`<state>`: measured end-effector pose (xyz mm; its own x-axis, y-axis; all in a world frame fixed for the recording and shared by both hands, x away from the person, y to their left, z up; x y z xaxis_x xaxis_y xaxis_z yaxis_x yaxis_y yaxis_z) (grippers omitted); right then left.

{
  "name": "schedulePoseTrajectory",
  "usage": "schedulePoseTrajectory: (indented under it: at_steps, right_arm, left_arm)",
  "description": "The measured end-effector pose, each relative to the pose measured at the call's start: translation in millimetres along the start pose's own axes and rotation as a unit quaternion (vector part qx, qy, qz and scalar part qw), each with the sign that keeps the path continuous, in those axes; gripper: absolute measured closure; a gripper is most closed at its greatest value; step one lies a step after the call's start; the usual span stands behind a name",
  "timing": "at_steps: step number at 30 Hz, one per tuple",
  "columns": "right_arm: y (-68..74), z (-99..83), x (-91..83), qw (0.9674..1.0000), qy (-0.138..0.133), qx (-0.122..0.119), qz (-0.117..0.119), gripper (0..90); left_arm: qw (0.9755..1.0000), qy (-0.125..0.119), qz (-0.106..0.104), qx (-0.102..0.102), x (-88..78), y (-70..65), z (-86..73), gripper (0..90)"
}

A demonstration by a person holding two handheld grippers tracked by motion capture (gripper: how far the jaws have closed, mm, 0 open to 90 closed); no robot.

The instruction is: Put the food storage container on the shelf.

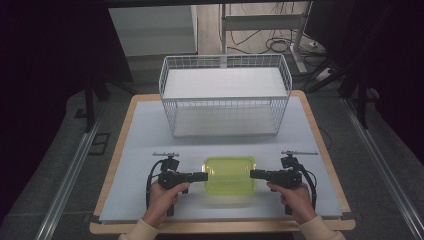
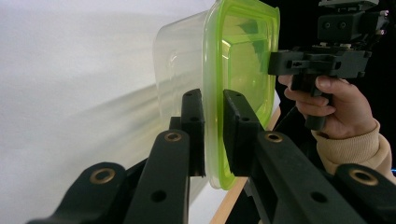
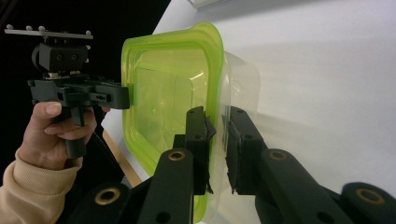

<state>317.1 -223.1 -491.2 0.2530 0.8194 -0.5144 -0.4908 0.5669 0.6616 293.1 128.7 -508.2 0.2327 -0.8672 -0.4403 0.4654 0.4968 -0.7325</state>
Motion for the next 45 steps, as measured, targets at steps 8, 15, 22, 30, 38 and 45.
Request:
schedulePoseTrajectory:
  at_steps: [8,15,22,30,38,45]
  right_arm:
    - [4.5,6.0,-3.2,0.9999,-0.002,-0.01,0.002,79.9]
    - [7.6,12.5,-3.0,0.9999,-0.007,-0.012,0.005,79.9]
    - [20.7,27.1,-10.4,0.9994,-0.018,-0.03,0.001,79.9]
    - [26.6,34.4,-15.5,0.9989,-0.025,-0.039,0.002,79.9]
    - [34.9,44.6,-20.9,0.9983,-0.034,-0.046,0.005,80.0]
    - [39.4,52.3,-22.6,0.9981,-0.042,-0.043,0.01,79.9]
  left_arm:
    - [1.0,-0.002,0.003,0.002,-2.0,-1.5,4.4,80.8]
    - [1.0,-0.005,0.001,0.001,-6.1,-1.9,12.3,81.1]
    - [0.9998,-0.014,0.002,0.011,-14.2,-11.6,24.6,81.2]
    - [0.9997,-0.017,0.004,0.017,-17.3,-17.2,31.5,81.4]
    - [0.9993,-0.022,0.007,0.03,-25.9,-27.5,44.3,81.4]
    - [0.9992,-0.025,0.006,0.031,-29.8,-29.7,50.3,81.4]
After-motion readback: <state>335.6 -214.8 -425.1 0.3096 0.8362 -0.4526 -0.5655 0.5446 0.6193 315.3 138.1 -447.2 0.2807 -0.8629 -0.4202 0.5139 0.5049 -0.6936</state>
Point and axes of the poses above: each handheld gripper's, and its own axes: x roughly forward along the jaws, z roughly out of its top, y roughly to its left, the point moved 1 cm from there along x, roughly forward along the jaws, and after that the axes turned 3 degrees about y, right-handed, at the moved point
